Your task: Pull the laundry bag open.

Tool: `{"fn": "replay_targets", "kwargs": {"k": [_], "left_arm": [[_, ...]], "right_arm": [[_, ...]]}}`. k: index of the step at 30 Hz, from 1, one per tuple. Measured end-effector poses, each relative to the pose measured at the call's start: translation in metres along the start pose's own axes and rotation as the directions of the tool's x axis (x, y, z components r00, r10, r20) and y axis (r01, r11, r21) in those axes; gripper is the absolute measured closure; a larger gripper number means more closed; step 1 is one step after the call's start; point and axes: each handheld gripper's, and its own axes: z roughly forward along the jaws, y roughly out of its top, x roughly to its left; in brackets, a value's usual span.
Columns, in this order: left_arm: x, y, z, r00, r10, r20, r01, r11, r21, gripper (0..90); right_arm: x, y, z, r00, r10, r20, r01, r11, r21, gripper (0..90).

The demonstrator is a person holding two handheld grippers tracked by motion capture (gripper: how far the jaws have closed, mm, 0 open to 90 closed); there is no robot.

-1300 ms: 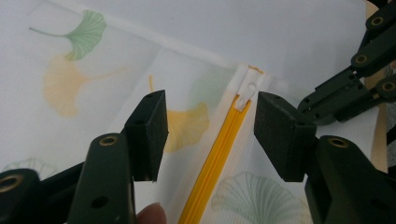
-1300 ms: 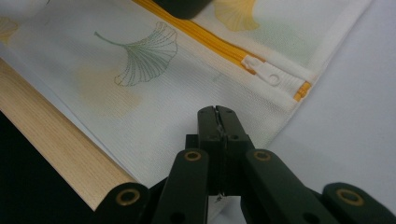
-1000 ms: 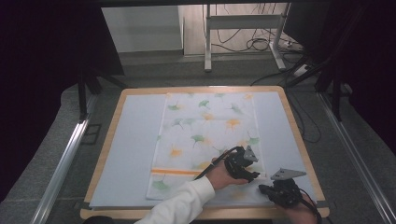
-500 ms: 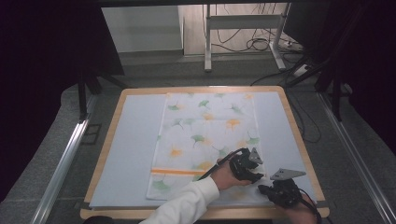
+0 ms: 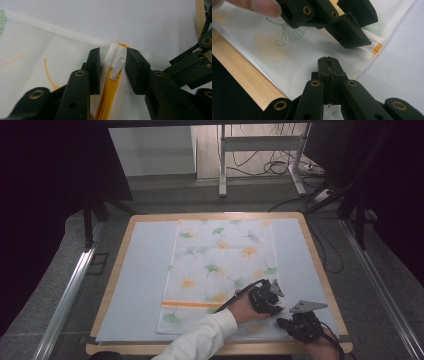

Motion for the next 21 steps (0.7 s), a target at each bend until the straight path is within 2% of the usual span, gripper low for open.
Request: {"fn": "replay_targets", "kwargs": {"k": [1,2,3,10,12,17,21], "left_arm": [[-0.0003,0.0005,0.0000,1.0000,0.000,-0.002,0.000,1.0000,0.002,70.1],[-0.0014,0.0011,-0.0001,0.9996,0.007,-0.027,-0.007,0.9999,0.009,71.9],[-0.0016,0.0013,0.0001,0.9996,0.007,-0.027,-0.006,0.9999,0.009,75.2],[-0.0033,0.0023,-0.0003,0.9992,0.020,-0.035,-0.020,0.9998,0.009,79.4],[-0.0049,0.0029,-0.0001,0.9982,0.031,-0.052,-0.030,0.9995,0.009,84.1],[-0.0069,0.0055,0.0009,0.9973,0.045,-0.058,-0.043,0.9988,0.024,84.1],[-0.0045,0.0063,0.0014,0.9986,0.030,-0.043,-0.029,0.9992,0.026,82.7]], "right_arm": [[0.0000,0.0000,0.0000,1.0000,0.000,0.000,0.000,1.000,0.000,89.2],[-0.0002,0.0000,0.0000,1.0000,0.000,0.000,0.000,1.000,0.000,89.2],[-0.0003,-0.0001,0.0002,1.0000,0.001,-0.002,-0.001,1.000,-0.001,89.2],[-0.0010,0.0000,0.0002,1.0000,0.003,-0.006,-0.003,1.000,-0.001,89.2],[-0.0010,0.0000,0.0002,1.0000,0.003,-0.006,-0.003,1.000,-0.001,89.2],[-0.0013,0.0002,0.0005,1.0000,0.003,-0.008,-0.003,1.000,-0.001,89.2],[-0.0013,0.0004,0.0006,0.9999,0.004,-0.009,-0.004,1.000,0.000,89.2]]}}
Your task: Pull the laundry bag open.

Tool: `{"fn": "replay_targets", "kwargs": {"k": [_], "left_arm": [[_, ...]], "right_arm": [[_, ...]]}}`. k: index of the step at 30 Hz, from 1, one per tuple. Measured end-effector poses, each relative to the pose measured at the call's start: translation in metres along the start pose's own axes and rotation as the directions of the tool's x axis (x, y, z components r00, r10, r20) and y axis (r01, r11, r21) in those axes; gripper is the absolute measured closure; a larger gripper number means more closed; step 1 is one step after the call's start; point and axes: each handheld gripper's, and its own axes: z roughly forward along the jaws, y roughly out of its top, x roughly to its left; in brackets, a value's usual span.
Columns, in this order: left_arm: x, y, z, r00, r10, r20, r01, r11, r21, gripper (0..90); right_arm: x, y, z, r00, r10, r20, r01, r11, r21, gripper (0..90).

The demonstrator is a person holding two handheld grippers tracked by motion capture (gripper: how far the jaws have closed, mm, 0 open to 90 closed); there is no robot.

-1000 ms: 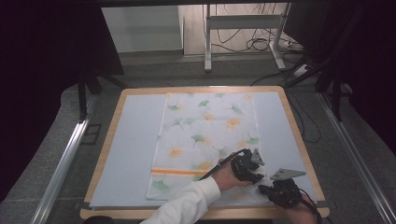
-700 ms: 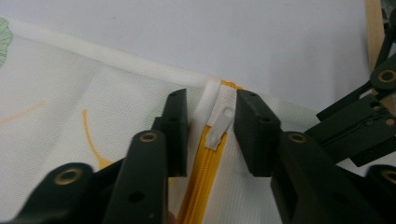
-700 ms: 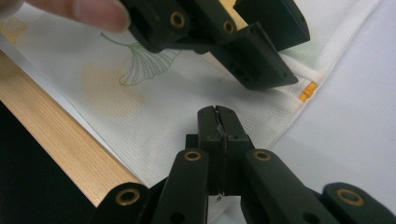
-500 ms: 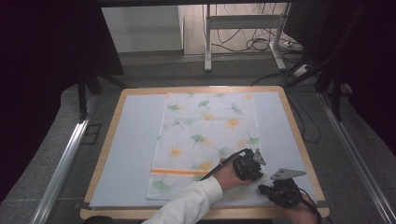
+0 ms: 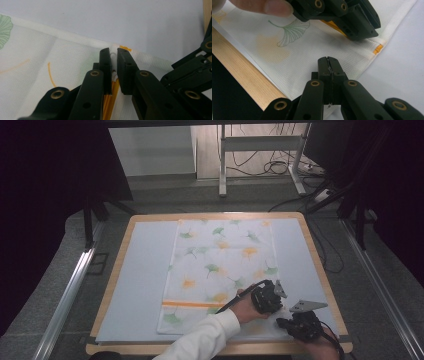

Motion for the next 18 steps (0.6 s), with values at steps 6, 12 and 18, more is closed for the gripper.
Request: {"fn": "replay_targets", "kwargs": {"k": [6,12,18], "left_arm": [[0.0000,-0.0002,-0.0005,0.9997,-0.025,0.001,0.025,0.9997,-0.003,84.8],[0.0019,-0.0029,-0.0025,0.9995,-0.031,0.008,0.031,0.9995,-0.006,85.1],[0.0017,-0.0044,-0.0037,0.9994,-0.033,0.009,0.033,0.9994,-0.010,85.3]], "right_arm": [[0.0001,0.0001,-0.0001,1.0000,0.002,0.000,-0.002,1.000,0.002,89.2],[-0.0005,0.0001,0.0001,1.0000,0.003,-0.003,-0.003,1.000,0.002,89.3],[-0.0021,0.0004,0.0003,0.9998,0.019,-0.012,-0.019,1.000,0.005,89.4]]}}
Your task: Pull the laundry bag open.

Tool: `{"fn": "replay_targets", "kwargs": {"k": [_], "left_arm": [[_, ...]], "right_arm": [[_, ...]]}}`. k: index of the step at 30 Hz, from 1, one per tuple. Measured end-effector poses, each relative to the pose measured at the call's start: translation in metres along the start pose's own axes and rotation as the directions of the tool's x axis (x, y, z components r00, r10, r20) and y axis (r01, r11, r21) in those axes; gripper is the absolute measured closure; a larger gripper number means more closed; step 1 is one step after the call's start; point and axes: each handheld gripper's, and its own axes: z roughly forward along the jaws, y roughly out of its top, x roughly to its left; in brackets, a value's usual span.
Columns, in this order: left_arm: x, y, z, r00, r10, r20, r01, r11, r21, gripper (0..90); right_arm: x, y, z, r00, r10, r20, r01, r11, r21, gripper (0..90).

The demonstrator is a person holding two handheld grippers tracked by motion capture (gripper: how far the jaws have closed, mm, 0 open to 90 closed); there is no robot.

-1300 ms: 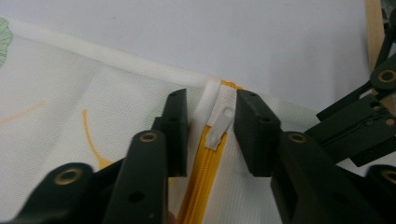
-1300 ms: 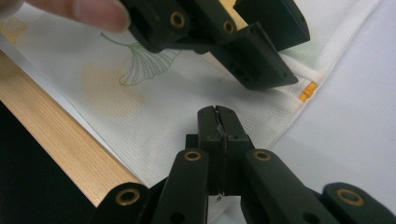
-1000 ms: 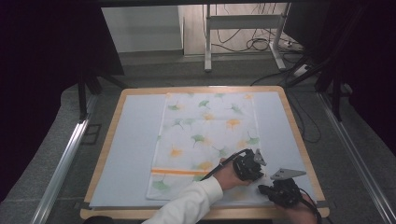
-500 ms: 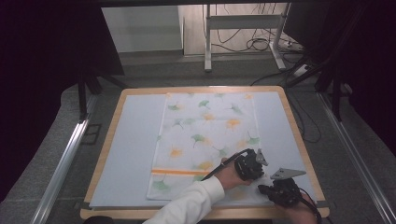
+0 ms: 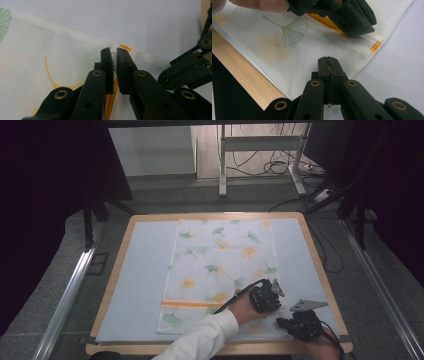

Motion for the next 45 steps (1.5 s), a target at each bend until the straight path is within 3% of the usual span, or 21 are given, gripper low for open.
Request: {"fn": "replay_targets", "kwargs": {"k": [3,5,10,14,18,26,27,37,45], "left_arm": [[0.000,0.000,0.000,1.0000,-0.001,0.001,0.001,1.0000,-0.002,85.3],[0.001,0.000,0.000,1.0000,0.004,0.002,-0.004,1.0000,-0.003,85.4],[0.001,-0.001,0.000,1.0000,0.006,0.007,-0.006,0.9999,-0.009,85.4],[0.000,-0.001,0.000,1.0000,-0.003,0.002,0.003,1.0000,-0.008,85.5],[-0.002,-0.001,0.000,0.9999,-0.008,-0.010,0.008,0.9999,-0.006,85.7],[-0.002,-0.004,-0.003,0.9999,-0.013,-0.003,0.013,0.9999,-0.004,87.1],[-0.002,-0.004,-0.004,0.9999,-0.016,-0.002,0.016,0.9999,-0.007,90.0],[-0.004,-0.005,-0.004,1.0000,0.001,-0.009,-0.001,1.0000,-0.007,90.0],[-0.002,-0.006,-0.006,1.0000,-0.007,0.005,0.007,0.9999,-0.010,90.0]], "right_arm": [[0.000,0.000,0.000,1.0000,0.000,0.000,0.000,1.000,-0.001,89.3],[-0.002,0.002,-0.001,0.9996,-0.003,0.027,0.004,1.000,-0.008,89.3],[-0.014,0.010,0.001,0.9971,0.038,0.066,-0.035,0.998,-0.052,89.3],[-0.020,0.012,0.007,0.9946,0.084,0.062,-0.081,0.996,-0.037,89.5],[-0.020,0.012,0.007,0.9933,0.089,0.074,-0.087,0.996,-0.033,89.7],[-0.024,0.011,0.007,0.9921,0.119,0.041,-0.117,0.992,-0.040,89.8],[-0.024,0.010,0.007,0.9922,0.118,0.040,-0.117,0.992,-0.041,89.8],[-0.025,0.010,0.007,0.9928,0.116,0.032,-0.114,0.993,-0.043,89.8],[-0.026,0.010,0.006,0.9931,0.114,0.026,-0.113,0.993,-0.040,89.8]]}}
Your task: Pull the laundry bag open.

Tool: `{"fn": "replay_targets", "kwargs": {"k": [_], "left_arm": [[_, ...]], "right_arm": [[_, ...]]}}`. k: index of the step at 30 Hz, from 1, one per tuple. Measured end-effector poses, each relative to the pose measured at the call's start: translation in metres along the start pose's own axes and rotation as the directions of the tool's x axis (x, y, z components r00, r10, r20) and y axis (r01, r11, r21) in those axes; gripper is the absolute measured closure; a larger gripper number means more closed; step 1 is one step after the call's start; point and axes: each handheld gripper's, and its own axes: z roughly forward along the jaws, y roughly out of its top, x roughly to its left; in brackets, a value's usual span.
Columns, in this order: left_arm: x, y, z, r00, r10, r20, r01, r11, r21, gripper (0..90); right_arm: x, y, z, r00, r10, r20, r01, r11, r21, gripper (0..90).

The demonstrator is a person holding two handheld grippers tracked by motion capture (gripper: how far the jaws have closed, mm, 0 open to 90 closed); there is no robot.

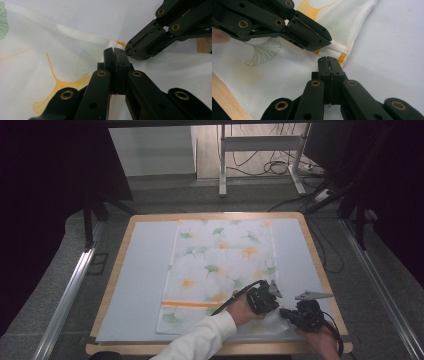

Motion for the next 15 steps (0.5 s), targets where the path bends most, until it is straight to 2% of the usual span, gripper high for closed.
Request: {"fn": "replay_targets", "kwargs": {"k": [7,15], "left_arm": [[-0.0006,-0.0008,-0.0027,0.9997,0.022,-0.013,-0.021,0.9997,0.012,90.0],[0.0005,-0.0025,-0.0050,0.9998,0.014,-0.012,-0.014,0.9998,0.014,90.0]], "right_arm": [[0.0000,0.0000,0.0000,1.0000,0.002,0.000,-0.002,1.000,0.000,89.8],[-0.0007,-0.0002,0.0000,1.0000,-0.004,-0.001,0.004,1.000,0.000,89.8]]}}
